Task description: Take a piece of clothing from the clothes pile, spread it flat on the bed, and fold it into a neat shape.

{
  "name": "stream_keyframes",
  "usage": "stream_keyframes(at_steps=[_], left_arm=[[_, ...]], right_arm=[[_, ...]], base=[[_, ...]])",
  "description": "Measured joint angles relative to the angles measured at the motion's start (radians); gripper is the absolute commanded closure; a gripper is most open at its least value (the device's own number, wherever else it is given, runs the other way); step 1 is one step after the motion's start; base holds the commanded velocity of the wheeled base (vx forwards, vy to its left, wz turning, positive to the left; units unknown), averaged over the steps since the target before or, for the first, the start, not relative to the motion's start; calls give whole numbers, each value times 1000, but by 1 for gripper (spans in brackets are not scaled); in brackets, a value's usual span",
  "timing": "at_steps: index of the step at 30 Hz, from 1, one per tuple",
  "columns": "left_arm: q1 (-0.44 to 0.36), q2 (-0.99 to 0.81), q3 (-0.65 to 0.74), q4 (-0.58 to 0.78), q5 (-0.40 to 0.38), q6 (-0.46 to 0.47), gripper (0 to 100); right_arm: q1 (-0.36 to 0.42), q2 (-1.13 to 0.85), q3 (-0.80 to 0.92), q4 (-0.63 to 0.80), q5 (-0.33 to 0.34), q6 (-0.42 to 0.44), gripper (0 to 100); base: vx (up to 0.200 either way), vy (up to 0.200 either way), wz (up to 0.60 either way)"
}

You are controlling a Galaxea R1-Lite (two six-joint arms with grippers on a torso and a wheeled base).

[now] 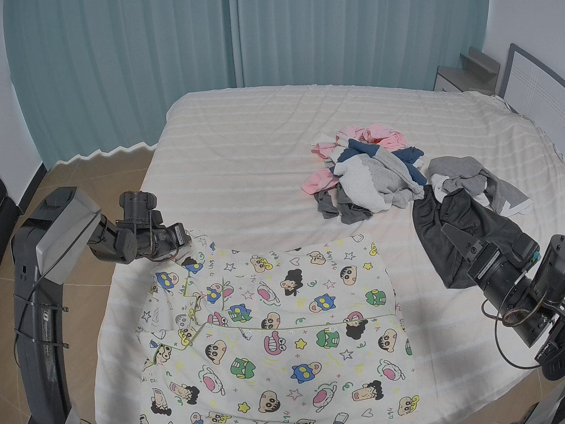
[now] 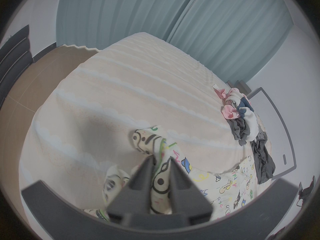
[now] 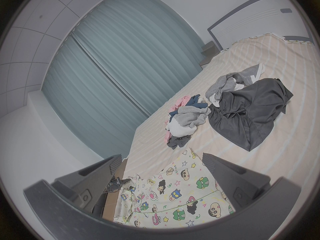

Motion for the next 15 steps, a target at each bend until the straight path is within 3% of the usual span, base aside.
stream_keyframes(at_steps=[6,15], left_arm=[[2,-1,21,-32,16,4,100],[7,-40,141,-292,35,0,100]], right_arm=[[3,1,2,0,0,0,0],[11,2,9,0,1,0,0]], base=[[0,0,0],[0,0,0]])
